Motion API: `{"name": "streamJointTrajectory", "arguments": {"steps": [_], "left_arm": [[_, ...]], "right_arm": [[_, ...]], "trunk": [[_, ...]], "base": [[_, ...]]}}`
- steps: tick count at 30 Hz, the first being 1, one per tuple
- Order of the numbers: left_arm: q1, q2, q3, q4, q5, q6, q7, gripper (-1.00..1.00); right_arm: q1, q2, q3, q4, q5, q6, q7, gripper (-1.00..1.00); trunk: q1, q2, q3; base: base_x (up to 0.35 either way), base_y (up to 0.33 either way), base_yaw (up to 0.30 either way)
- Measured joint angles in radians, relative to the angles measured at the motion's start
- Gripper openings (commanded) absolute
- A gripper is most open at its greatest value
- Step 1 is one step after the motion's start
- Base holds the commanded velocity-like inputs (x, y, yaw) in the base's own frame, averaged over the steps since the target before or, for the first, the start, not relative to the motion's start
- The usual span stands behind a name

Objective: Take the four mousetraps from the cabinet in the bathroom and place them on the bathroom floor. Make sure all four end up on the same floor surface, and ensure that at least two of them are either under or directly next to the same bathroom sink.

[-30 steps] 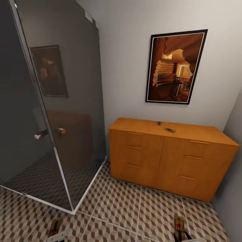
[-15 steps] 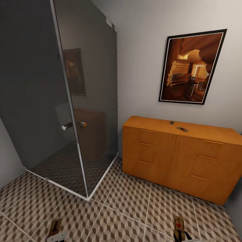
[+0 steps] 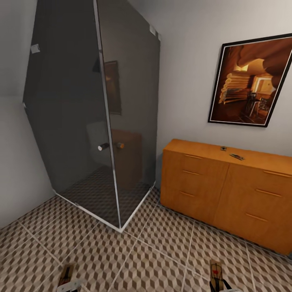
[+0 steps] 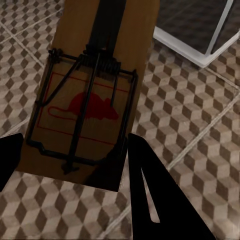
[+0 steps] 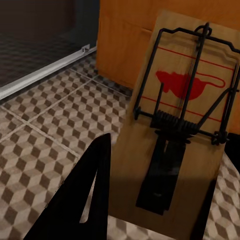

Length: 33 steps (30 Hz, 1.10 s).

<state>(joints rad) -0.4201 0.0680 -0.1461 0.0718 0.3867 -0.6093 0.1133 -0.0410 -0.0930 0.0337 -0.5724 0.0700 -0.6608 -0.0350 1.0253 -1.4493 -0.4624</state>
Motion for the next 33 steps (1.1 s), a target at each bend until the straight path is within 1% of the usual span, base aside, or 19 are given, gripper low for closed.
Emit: {"name": "streamJointTrajectory", "arguments": {"steps": [33], "left_arm": [[0.000, 0.000, 0.000, 0.000, 0.000, 0.000, 0.000, -1.00]], "right_arm": [[0.000, 0.001, 0.000, 0.000, 0.000, 0.000, 0.000, -1.00]], "trunk": [[0.000, 0.000, -0.011]], "base": [[-0.124, 0.015, 0.223]]}}
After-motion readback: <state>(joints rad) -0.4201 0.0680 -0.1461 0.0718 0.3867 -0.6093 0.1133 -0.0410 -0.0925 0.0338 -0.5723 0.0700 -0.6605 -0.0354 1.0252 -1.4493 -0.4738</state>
